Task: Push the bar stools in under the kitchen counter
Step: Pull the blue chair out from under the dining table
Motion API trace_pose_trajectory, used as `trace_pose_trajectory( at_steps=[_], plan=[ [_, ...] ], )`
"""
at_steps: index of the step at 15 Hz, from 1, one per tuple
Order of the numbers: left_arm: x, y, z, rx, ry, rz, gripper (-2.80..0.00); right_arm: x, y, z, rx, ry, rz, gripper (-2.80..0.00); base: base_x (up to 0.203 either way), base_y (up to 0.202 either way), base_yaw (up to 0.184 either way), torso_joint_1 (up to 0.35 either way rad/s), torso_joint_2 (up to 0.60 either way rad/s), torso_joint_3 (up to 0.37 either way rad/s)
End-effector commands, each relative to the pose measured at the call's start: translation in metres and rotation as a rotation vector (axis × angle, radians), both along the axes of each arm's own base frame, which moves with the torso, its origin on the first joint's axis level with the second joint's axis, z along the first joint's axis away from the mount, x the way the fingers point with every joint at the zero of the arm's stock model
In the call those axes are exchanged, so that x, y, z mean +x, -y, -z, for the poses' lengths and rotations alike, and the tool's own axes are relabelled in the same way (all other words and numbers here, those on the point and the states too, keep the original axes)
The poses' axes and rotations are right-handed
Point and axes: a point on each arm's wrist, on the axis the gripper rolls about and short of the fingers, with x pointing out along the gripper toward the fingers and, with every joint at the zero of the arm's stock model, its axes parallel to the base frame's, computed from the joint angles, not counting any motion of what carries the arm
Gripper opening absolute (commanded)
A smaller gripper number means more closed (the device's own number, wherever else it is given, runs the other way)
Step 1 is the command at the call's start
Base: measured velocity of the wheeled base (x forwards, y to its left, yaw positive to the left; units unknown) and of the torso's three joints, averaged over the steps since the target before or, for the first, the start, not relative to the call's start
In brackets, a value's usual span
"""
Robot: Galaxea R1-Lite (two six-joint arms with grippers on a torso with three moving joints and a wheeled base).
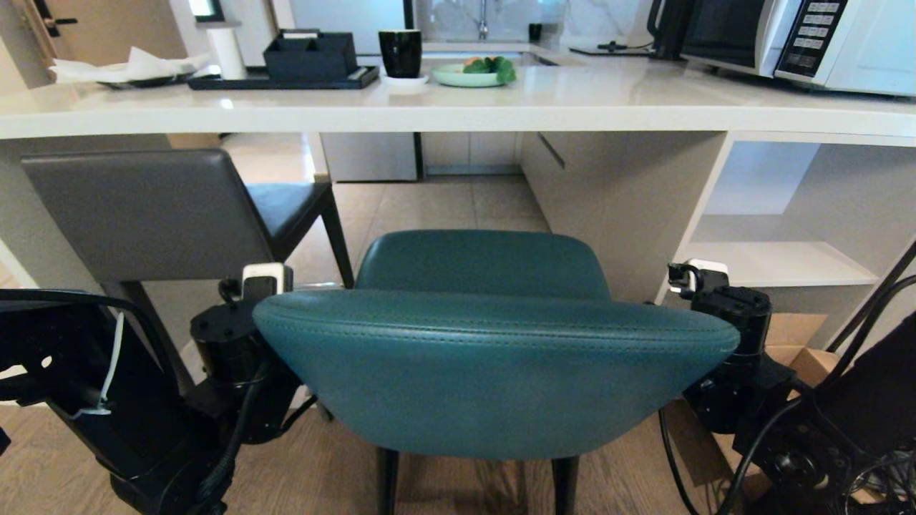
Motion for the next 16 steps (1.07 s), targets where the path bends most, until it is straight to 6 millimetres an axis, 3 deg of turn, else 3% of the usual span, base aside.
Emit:
trace_pose_trajectory(
  at_steps=[1,4,8,12,16],
  plan=[
    [-0.006,0.013,0.000,0.001,0.000,0.046,-2.80,0.000,-0.001,0.003,-0.004,-0.009,0.001,-2.80,-0.190,0.000,0.000,0.005,0.00,0.002],
    [-0.004,0.011,0.001,0.008,-0.003,0.039,-2.80,-0.001,0.000,0.002,-0.004,-0.006,0.000,-2.80,-0.140,0.000,0.000,0.003,0.00,0.002],
    [-0.001,0.012,0.002,0.011,0.000,0.036,-2.80,-0.006,0.000,-0.002,-0.004,-0.003,-0.005,-2.80,0.000,0.000,0.000,0.000,0.00,0.000],
    [0.007,0.014,0.004,0.016,0.007,0.030,-2.80,-0.032,0.009,-0.011,-0.009,-0.010,-0.021,-2.80,0.000,0.000,0.000,0.000,0.00,0.000],
    [0.017,0.015,0.004,0.029,0.020,0.021,-2.80,-0.058,0.002,-0.020,-0.019,-0.003,-0.089,-2.80,0.000,0.000,0.000,0.000,0.00,0.000]
  ],
)
